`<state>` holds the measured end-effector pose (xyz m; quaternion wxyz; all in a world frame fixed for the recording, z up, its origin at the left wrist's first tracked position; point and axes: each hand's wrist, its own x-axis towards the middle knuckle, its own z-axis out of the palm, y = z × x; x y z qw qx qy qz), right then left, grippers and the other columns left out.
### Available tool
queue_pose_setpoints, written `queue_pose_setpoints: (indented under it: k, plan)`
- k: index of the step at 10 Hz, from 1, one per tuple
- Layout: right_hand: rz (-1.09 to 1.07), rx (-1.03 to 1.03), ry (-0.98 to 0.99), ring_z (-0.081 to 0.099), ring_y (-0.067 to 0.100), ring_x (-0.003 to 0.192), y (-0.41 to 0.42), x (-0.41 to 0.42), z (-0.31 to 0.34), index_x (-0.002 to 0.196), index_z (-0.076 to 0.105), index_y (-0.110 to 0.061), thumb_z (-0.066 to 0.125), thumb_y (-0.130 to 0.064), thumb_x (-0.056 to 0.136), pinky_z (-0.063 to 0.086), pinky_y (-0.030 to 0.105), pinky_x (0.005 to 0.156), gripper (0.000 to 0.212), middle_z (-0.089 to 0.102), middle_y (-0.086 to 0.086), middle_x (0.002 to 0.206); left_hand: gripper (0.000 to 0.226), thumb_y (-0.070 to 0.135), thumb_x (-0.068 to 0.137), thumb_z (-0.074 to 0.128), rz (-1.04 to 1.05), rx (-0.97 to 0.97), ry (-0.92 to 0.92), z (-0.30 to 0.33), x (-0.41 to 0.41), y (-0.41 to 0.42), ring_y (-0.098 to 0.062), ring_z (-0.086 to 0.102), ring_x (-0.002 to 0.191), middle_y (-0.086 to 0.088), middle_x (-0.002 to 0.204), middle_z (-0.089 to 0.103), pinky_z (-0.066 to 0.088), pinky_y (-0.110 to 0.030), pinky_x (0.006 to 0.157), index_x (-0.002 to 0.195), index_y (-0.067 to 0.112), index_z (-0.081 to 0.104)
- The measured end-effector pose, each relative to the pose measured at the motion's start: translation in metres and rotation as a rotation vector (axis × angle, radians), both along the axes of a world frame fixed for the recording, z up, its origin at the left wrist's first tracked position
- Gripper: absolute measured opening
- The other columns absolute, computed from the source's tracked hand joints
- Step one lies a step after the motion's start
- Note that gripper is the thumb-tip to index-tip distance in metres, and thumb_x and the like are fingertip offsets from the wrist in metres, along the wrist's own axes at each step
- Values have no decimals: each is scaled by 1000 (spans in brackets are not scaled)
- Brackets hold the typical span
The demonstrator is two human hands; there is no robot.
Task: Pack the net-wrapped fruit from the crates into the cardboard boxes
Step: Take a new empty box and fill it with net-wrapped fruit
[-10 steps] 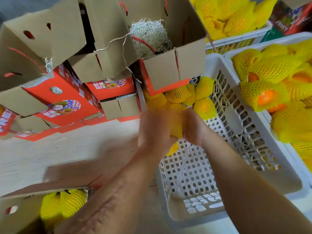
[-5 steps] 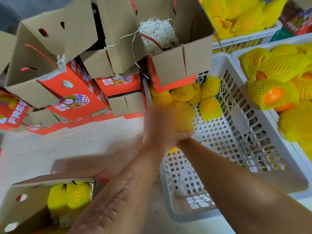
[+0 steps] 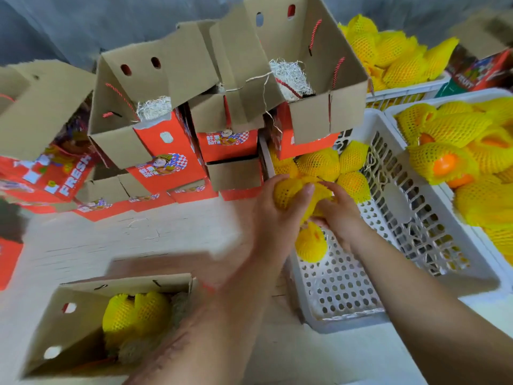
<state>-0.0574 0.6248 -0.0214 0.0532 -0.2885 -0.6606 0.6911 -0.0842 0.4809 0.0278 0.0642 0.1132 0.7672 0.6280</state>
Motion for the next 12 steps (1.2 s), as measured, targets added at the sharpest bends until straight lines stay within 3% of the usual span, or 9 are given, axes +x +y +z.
queue_pose_setpoints:
  k: [1,2,3,4,7,9,10,11,12]
  plan:
    - [-37,-134,139,71,23,106,-32,18,22,129,55,-44,71,-20,92,62,41,81,47,67,0,127,26,42,96,69,130,206,-201,6,-7,-21,13,64,78,10,100,68,48,-7,64,115,26,61]
    - [-146,-410,264,72,21,105,-78,31,41,119,67,-34,69,-39,94,60,42,85,25,72,0,122,48,49,98,60,26,353,-481,10,-11,-57,-11,69,94,-12,116,71,53,-25,68,130,13,57]
    - [-281,-360,279,65,27,94,-114,35,68,104,68,-21,55,-36,104,54,37,80,19,70,9,102,56,42,79,59,-86,407,-556,7,-4,-111,-32,65,116,-15,130,67,52,-42,88,131,21,59]
    - [-252,-187,289,71,8,86,-166,39,81,130,54,-29,62,-27,101,53,15,69,30,68,2,108,52,39,89,66,-120,542,-587,6,-7,-158,-31,63,125,-9,136,65,56,-50,97,137,25,53]
    - [92,-449,103,75,23,77,-318,24,65,123,48,-16,71,-20,94,61,36,59,37,76,7,88,75,37,73,92,-96,362,-568,10,-24,-342,-30,76,99,-9,120,72,58,-66,87,131,16,49]
    - [196,-77,-110,74,16,85,-370,5,35,112,69,-35,80,-25,81,61,31,72,34,76,4,100,26,34,93,73,-87,283,-658,-1,-24,-412,6,72,76,14,103,69,58,-23,56,113,41,59]
    - [201,-2,-222,70,15,79,-372,8,10,105,71,-24,84,-23,80,57,28,67,29,74,5,93,24,16,102,63,-56,252,-715,-19,-23,-429,14,66,75,17,104,56,54,-14,55,126,21,60]
    - [167,162,-359,61,15,75,-370,8,-19,91,65,-14,87,-29,79,46,26,65,29,65,0,79,21,18,99,68,42,314,-798,-33,-22,-434,-1,59,94,10,117,56,58,-26,55,118,26,63]
    - [293,413,-541,64,29,103,-365,-1,-35,106,70,-13,72,-36,94,48,32,87,27,70,12,105,20,31,93,76,133,283,-851,-41,-25,-433,-10,55,108,7,128,55,60,-35,62,110,35,66]
